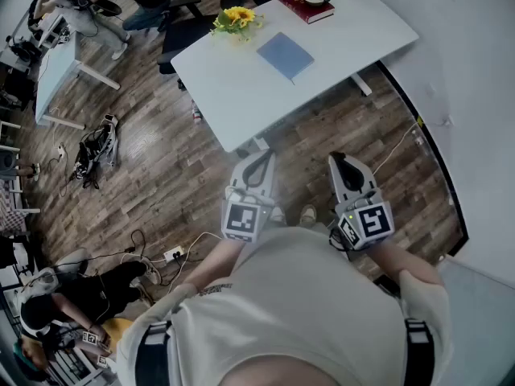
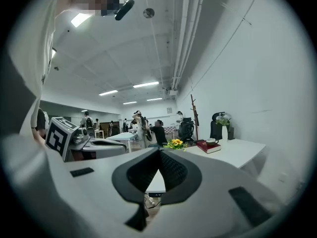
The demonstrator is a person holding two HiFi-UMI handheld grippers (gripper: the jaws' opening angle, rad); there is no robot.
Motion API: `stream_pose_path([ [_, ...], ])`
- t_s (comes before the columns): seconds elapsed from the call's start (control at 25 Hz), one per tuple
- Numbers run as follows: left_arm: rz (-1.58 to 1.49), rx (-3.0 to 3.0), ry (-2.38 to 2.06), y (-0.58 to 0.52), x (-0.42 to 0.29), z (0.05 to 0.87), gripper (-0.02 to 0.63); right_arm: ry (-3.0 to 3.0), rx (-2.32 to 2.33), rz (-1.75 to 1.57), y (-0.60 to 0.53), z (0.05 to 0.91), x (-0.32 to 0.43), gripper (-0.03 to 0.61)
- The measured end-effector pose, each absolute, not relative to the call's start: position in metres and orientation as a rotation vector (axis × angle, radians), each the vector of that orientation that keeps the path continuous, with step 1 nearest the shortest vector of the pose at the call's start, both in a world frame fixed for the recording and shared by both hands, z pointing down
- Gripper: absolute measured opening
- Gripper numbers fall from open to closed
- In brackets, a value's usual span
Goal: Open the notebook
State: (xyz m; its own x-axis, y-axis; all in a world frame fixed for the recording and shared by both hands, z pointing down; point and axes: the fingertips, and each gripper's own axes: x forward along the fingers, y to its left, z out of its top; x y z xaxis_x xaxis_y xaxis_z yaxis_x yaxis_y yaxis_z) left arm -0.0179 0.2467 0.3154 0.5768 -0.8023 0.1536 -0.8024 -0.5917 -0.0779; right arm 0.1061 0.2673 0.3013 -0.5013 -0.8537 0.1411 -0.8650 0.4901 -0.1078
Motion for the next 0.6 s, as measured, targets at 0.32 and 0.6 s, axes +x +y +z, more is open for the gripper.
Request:
stream_pose_path([
  [0.32,0.284,2.778,-1.424,0.24,-0.009,0.32,0.012,-2.644,1.53,0.285,0.26,0.306,0.117,0.002],
  [0.6,0.288,2.776,-1.438,0.235,0.004,0.318,0.012,-2.668,1.537,0.295,0.25,0.303,0.132,0.003],
])
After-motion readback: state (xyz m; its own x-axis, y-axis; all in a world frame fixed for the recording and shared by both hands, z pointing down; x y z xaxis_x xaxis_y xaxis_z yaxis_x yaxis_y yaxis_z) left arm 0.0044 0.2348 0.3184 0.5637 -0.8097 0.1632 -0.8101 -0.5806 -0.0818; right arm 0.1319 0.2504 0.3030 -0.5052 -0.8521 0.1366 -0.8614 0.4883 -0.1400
